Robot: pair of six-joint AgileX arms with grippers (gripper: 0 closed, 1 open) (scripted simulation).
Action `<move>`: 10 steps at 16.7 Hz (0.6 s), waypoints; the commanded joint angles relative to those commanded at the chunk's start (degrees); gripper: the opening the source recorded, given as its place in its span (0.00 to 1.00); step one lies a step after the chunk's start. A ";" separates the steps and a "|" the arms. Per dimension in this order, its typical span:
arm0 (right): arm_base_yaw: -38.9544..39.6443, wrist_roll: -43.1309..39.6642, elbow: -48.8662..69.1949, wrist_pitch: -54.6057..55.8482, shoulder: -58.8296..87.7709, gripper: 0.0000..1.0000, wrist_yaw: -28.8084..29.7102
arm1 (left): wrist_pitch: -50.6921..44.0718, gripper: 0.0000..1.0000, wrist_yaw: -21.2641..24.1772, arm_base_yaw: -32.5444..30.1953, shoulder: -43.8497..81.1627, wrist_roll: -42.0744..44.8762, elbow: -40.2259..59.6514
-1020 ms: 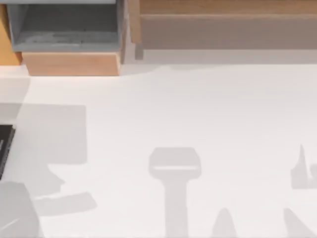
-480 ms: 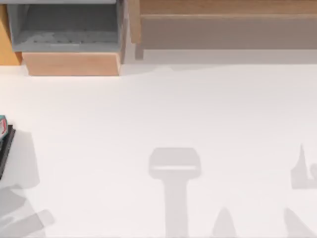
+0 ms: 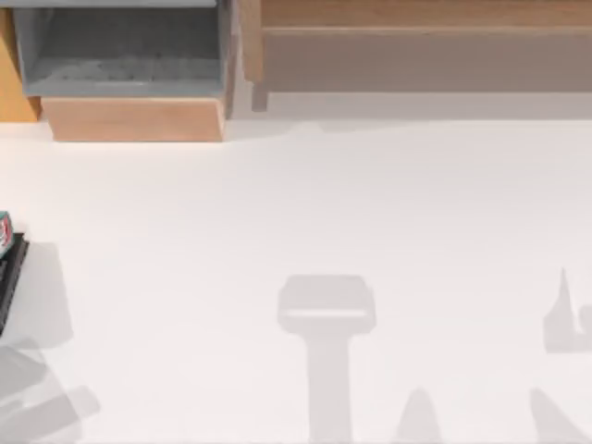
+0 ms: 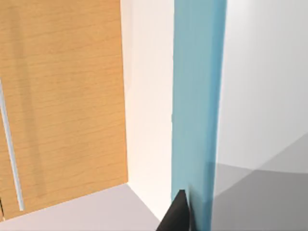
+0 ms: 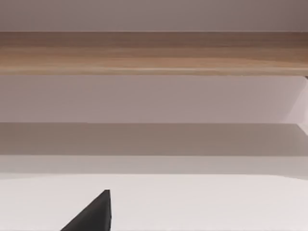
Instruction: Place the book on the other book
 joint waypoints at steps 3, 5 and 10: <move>0.00 0.00 0.00 0.00 0.00 1.00 0.00 | 0.00 0.15 0.00 0.00 0.00 0.00 0.00; 0.00 0.00 0.00 0.00 0.00 1.00 0.00 | 0.00 0.30 0.00 0.00 0.00 0.00 0.00; 0.00 0.00 0.00 0.00 0.00 1.00 0.00 | 0.00 0.68 0.00 0.00 0.00 0.00 0.00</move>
